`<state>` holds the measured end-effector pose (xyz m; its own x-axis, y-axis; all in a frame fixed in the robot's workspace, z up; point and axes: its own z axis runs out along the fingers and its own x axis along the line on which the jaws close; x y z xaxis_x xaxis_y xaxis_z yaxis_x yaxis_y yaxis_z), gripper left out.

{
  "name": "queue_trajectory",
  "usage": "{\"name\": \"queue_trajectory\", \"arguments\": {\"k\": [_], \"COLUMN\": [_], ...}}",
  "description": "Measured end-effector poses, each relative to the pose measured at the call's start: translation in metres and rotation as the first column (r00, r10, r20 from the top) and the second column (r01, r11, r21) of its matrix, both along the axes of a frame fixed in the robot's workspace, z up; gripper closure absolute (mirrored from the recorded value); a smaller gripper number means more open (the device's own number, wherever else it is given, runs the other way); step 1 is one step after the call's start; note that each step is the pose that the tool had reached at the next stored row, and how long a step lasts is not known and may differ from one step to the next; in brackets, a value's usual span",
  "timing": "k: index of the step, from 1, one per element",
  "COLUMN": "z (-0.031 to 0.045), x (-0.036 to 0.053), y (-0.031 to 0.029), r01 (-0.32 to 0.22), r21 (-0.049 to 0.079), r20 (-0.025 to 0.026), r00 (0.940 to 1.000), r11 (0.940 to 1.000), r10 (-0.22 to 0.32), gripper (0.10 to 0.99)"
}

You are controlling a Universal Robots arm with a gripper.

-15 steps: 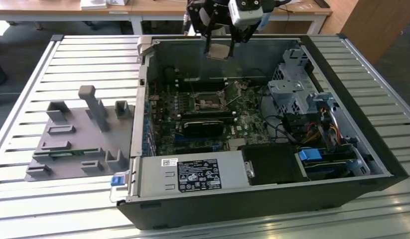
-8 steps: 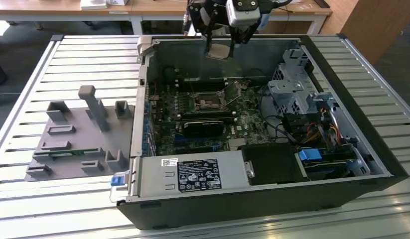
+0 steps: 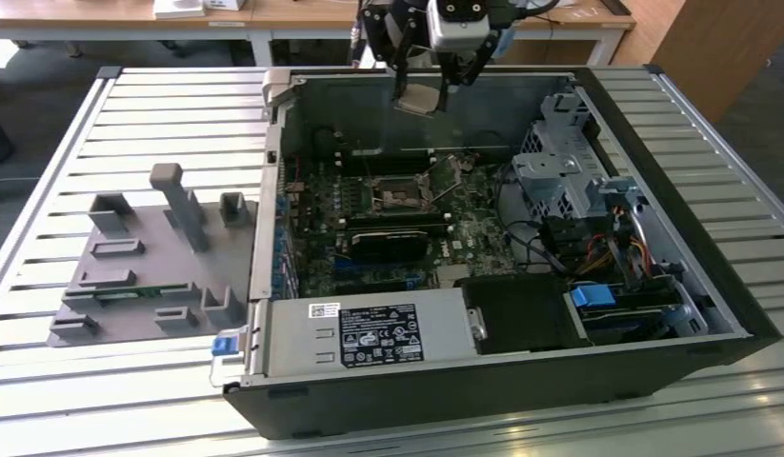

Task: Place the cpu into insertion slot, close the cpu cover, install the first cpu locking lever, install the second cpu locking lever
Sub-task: 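Place the cpu into insertion slot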

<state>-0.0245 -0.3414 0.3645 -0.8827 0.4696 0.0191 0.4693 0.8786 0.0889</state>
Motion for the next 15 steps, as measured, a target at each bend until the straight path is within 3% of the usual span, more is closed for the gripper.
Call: {"name": "queue_trajectory", "arguments": {"k": [7, 15], "z": [-0.0004, -0.0007], "x": [0.0, 0.0], "y": [0.0, 0.0], "r01": [0.066, 0.139], "r21": [0.0, 0.0], "r20": [0.0, -0.0001], "r00": [0.9978, 0.9903], "r11": [0.9978, 0.9903], "r10": [-0.066, -0.139], "gripper": [0.545, 0.545]}}
